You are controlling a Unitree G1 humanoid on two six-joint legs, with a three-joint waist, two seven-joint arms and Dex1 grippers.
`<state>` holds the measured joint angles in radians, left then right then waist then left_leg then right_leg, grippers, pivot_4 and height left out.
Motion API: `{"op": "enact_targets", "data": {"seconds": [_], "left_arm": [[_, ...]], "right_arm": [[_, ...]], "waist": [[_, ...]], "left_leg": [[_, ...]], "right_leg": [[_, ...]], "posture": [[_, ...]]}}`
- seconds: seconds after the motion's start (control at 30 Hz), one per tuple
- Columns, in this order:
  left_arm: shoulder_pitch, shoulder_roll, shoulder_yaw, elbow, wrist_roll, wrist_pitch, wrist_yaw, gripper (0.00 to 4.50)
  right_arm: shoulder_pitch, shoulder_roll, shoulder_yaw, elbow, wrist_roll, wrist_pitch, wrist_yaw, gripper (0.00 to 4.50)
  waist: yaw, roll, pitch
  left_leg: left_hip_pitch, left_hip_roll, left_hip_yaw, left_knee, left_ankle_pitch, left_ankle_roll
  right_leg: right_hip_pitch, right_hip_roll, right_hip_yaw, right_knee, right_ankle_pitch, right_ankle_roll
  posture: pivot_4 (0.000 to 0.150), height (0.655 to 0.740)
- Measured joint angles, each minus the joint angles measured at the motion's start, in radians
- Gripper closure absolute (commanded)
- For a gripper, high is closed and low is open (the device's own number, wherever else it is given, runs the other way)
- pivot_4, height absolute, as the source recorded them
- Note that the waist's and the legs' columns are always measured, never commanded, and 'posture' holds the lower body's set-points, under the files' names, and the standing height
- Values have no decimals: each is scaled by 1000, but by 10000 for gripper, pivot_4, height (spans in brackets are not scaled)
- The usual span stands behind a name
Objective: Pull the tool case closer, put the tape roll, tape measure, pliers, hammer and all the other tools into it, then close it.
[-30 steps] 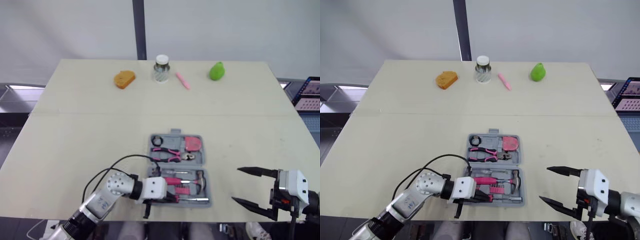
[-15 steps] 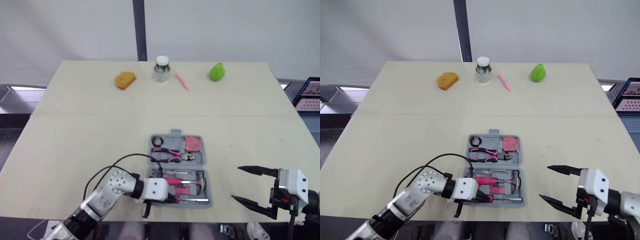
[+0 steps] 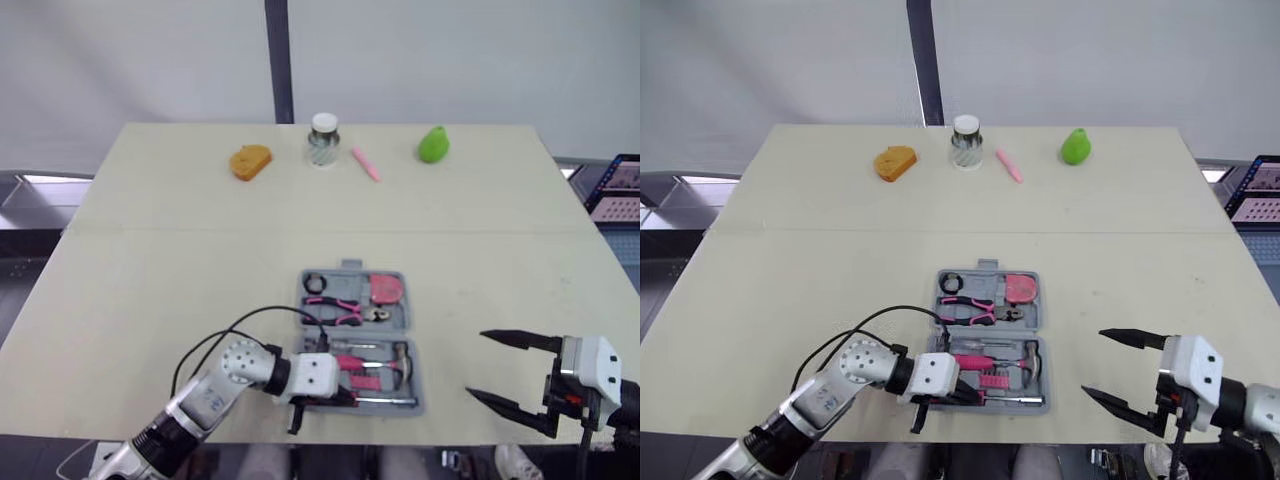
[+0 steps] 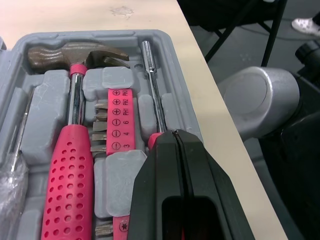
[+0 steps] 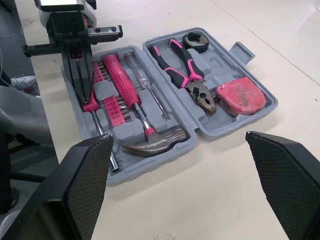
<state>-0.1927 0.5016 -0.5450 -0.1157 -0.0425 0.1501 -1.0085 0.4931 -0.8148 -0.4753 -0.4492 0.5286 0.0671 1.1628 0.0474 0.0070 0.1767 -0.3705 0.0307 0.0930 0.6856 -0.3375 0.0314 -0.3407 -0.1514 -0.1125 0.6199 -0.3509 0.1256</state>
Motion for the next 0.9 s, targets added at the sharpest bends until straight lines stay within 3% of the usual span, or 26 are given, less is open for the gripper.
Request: {"op": "enact_targets", "data": {"seconds": [0.37, 0.7, 0.8, 0.9], "left_arm": [[79, 77, 210, -128, -214, 139, -46, 44443], [201, 115, 567, -234, -400, 148, 15, 44443], [266, 146, 666, -230, -433, 132, 9, 37301], [352, 163, 758, -230, -462, 121, 1, 22641]], "right_arm": [[-67, 0, 47, 31, -23, -6, 5, 0], [-102, 10, 80, 70, -38, -29, 3, 0], [-105, 14, 80, 75, -39, -32, 2, 0], [-87, 21, 78, 81, -42, -41, 2, 0]], "waist": [[-21, -2, 2], [-23, -3, 3], [-24, -3, 4], [-24, -3, 4]], "left_leg": [[-1, 1, 0, -1, 0, -1], [-1, 1, 0, -2, 0, -2], [-1, 1, 0, -2, 0, -2], [-1, 1, 0, -2, -1, -2]], "right_leg": [[-1, 0, 0, 0, 0, -1], [-2, 0, 0, -1, 0, -1], [-2, 0, 0, -1, 0, -1], [-2, 0, 0, -2, 0, -1]], "posture": [[1500, 6950], [1500, 6950], [1500, 6950], [1500, 6950]]}}
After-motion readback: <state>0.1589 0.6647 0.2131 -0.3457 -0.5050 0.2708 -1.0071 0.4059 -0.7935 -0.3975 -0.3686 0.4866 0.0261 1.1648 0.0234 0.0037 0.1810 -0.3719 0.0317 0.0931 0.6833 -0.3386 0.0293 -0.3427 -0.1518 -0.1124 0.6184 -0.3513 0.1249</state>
